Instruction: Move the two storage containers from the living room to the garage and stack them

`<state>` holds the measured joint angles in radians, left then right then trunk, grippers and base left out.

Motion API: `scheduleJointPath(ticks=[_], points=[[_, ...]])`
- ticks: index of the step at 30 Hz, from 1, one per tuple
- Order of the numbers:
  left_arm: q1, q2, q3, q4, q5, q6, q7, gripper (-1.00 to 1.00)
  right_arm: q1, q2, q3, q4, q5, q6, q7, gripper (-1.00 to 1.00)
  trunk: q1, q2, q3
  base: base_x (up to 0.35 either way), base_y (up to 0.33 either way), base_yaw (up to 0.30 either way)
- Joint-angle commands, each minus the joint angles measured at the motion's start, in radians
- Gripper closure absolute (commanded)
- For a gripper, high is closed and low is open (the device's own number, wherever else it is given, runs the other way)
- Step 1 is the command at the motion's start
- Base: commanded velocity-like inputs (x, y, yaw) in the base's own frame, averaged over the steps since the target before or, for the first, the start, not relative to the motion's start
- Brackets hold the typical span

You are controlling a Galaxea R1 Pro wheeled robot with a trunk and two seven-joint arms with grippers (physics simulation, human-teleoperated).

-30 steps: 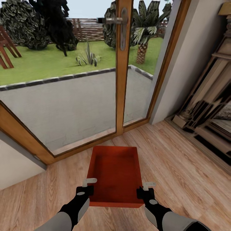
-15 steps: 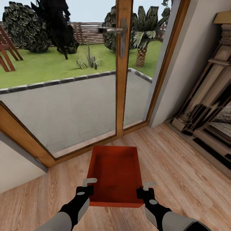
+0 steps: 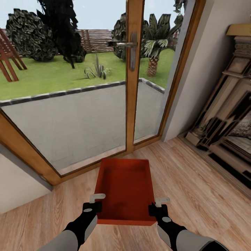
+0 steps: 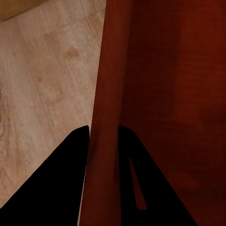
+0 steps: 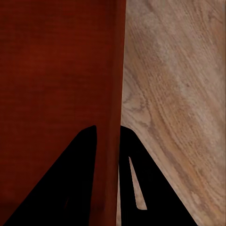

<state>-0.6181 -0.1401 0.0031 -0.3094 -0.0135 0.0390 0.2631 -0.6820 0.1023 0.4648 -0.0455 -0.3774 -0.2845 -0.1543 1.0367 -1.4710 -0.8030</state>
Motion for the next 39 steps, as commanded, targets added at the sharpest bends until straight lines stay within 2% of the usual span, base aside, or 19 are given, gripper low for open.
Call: scheduleJointPath(ticks=[1,17,21,39], points=[[0.000,-0.004,0.009,-0.002,-0.008,0.004,0.007,1.00,-0.001,0.000,0.001,0.003,-0.019,-0.005,-0.002,1.00,-0.004,0.007,0.004,0.000,0.000,0.000],[-0.001,-0.004,0.010,-0.006,-0.008,0.002,0.007,1.00,0.000,0.000,0.001,0.003,-0.019,-0.006,-0.002,1.00,-0.065,0.119,0.080,0.000,0.000,0.000],[-0.001,0.001,0.012,-0.043,-0.003,0.000,0.011,1.00,0.001,0.000,0.000,0.003,-0.020,-0.007,-0.002,1.00,-0.081,0.147,0.099,0.000,0.000,0.000],[0.000,0.004,0.011,-0.035,0.001,0.000,0.006,1.00,0.001,-0.001,0.000,0.003,-0.020,-0.007,-0.001,1.00,-0.150,0.273,0.185,0.000,0.000,0.000]])
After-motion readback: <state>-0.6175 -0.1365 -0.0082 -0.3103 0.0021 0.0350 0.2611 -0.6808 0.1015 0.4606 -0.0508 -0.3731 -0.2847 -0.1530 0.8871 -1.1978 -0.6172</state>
